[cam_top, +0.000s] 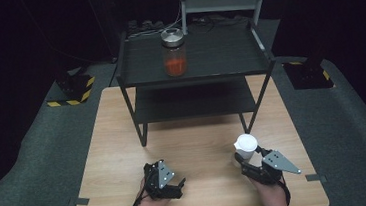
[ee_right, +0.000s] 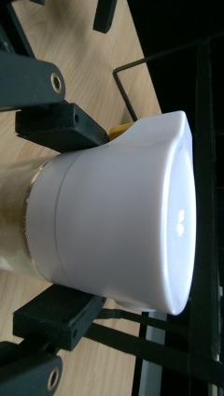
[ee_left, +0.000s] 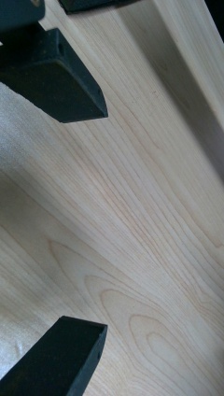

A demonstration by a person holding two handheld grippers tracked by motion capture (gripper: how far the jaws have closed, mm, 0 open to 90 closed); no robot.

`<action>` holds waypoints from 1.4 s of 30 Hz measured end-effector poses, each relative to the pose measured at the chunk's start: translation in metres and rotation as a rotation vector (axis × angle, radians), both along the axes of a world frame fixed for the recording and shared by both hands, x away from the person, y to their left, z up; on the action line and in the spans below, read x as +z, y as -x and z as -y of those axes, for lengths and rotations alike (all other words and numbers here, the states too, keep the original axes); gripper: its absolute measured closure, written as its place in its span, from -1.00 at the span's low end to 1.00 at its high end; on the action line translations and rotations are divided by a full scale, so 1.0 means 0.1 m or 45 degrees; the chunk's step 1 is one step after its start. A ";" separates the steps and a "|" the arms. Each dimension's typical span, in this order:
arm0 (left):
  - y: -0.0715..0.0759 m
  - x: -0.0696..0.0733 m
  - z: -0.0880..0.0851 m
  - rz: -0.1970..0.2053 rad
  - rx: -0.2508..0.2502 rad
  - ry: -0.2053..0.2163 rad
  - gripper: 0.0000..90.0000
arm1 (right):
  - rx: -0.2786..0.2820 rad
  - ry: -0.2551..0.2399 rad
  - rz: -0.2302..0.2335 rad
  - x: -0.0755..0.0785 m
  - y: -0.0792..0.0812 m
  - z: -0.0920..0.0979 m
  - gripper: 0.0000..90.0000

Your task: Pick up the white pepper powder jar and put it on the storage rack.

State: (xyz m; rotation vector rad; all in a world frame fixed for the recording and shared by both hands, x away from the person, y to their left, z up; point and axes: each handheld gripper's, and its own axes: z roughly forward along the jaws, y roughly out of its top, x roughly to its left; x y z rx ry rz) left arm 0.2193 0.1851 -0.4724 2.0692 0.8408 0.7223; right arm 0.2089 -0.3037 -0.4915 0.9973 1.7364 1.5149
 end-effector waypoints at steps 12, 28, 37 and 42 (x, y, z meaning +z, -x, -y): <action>0.00 0.00 -0.01 -0.001 -0.009 -0.002 -0.98 | 0.007 -0.012 0.086 0.20 0.14 0.03 -0.34; -0.01 0.01 -0.02 -0.003 -0.025 -0.002 -0.98 | -0.008 -0.050 0.113 0.56 0.17 0.09 -0.34; -0.01 0.01 -0.02 -0.004 -0.029 -0.004 -0.98 | 0.033 -0.028 0.140 0.83 0.14 0.08 -0.34; -0.02 0.01 -0.03 -0.005 -0.035 0.000 -0.98 | 0.050 -0.038 0.142 0.95 0.11 0.08 -0.33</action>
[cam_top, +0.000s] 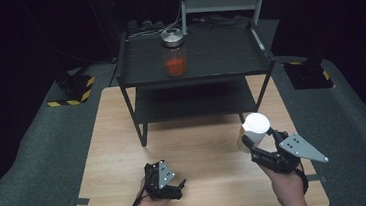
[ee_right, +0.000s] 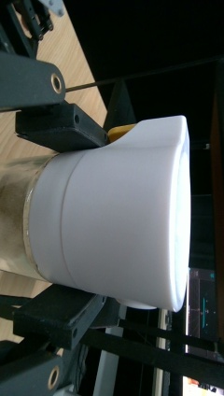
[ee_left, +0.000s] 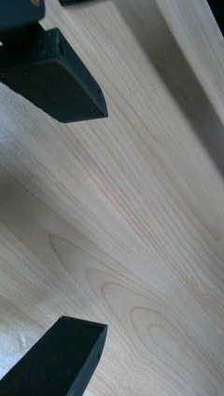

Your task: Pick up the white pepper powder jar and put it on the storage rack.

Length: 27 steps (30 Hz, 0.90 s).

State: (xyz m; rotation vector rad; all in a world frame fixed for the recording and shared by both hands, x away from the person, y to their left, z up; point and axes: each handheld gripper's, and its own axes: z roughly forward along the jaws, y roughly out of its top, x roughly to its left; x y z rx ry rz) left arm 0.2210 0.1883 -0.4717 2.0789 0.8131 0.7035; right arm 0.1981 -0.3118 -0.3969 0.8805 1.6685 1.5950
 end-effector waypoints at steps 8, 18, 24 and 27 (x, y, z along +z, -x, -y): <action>0.00 0.00 0.01 0.004 -0.007 -0.011 -0.98 | 0.004 -0.008 0.022 0.19 -0.04 -0.03 -0.33; 0.00 0.00 0.00 0.001 -0.009 -0.006 -0.98 | 0.004 -0.033 0.050 0.36 -0.06 0.00 -0.33; 0.00 0.00 0.01 0.000 -0.009 -0.007 -0.98 | 0.002 -0.029 0.067 0.47 -0.06 0.01 -0.33; 0.00 0.00 0.00 -0.001 -0.008 -0.006 -0.98 | 0.003 -0.035 0.072 0.54 -0.07 0.01 -0.33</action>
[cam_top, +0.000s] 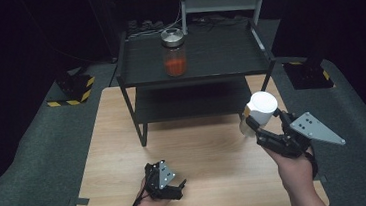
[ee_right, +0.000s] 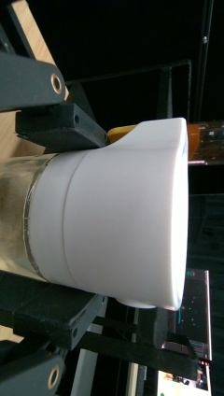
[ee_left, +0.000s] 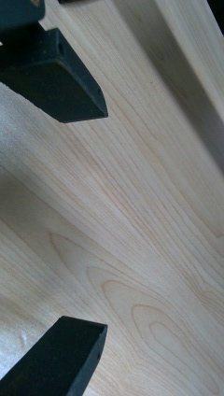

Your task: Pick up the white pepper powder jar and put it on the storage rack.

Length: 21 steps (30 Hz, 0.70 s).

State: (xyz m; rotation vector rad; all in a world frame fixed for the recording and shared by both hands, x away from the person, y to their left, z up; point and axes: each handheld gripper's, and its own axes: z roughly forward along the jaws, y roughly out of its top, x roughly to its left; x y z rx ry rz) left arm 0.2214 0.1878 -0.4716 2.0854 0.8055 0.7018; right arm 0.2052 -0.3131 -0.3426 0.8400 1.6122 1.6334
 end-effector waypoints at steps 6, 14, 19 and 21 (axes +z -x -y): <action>0.00 0.00 -0.01 -0.001 0.001 0.005 -0.98 | -0.002 0.000 0.021 0.09 -0.01 -0.01 -0.33; 0.00 0.00 -0.02 0.000 -0.001 0.012 -0.98 | -0.007 0.020 0.049 0.25 -0.05 -0.07 -0.33; 0.00 0.00 -0.02 0.001 -0.004 0.009 -0.98 | -0.013 0.018 0.069 0.36 -0.09 -0.13 -0.33; 0.00 0.00 -0.02 0.001 -0.005 0.008 -0.98 | -0.014 0.011 0.070 0.38 -0.10 -0.14 -0.33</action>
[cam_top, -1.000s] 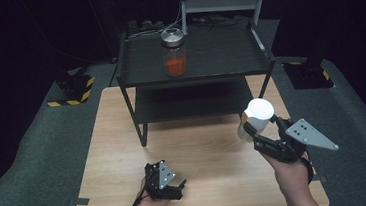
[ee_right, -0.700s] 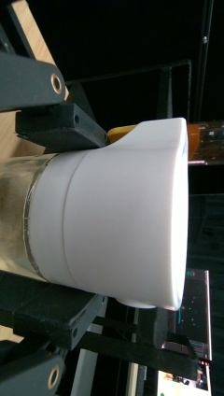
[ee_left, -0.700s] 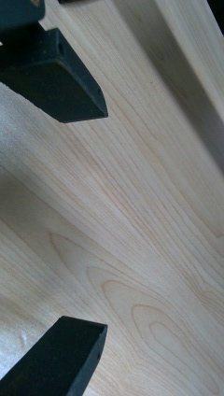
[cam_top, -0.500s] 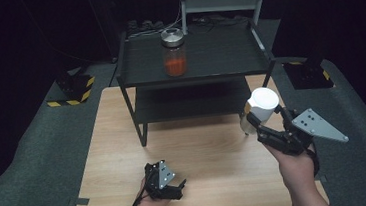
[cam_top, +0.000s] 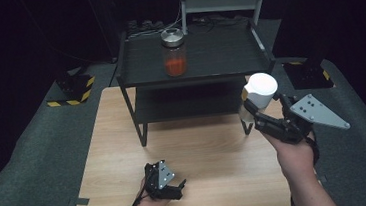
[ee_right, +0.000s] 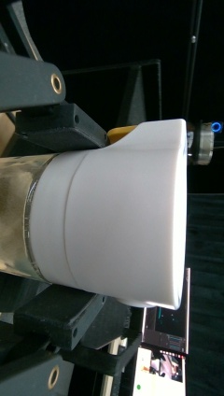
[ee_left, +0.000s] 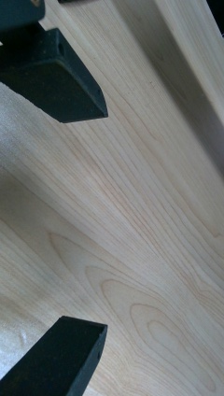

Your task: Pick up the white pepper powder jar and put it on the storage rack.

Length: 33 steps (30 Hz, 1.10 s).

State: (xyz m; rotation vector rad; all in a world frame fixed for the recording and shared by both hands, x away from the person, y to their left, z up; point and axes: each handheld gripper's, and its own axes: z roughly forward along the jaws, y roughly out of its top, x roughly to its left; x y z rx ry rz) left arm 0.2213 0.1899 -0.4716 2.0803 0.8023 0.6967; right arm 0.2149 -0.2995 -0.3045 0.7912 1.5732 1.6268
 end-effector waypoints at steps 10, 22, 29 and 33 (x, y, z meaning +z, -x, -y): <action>0.01 -0.01 0.00 0.010 -0.008 -0.005 -0.98 | -0.015 -0.019 0.015 0.19 -0.12 -0.09 -0.33; 0.02 -0.01 0.02 0.019 -0.017 -0.016 -0.98 | -0.049 -0.060 0.026 0.36 -0.31 -0.18 -0.33; 0.03 -0.01 0.03 0.028 -0.027 -0.030 -0.98 | -0.067 -0.066 0.036 0.46 -0.43 -0.23 -0.33; 0.02 -0.01 0.02 0.022 -0.027 -0.019 -0.98 | -0.076 -0.054 0.049 0.49 -0.49 -0.27 -0.33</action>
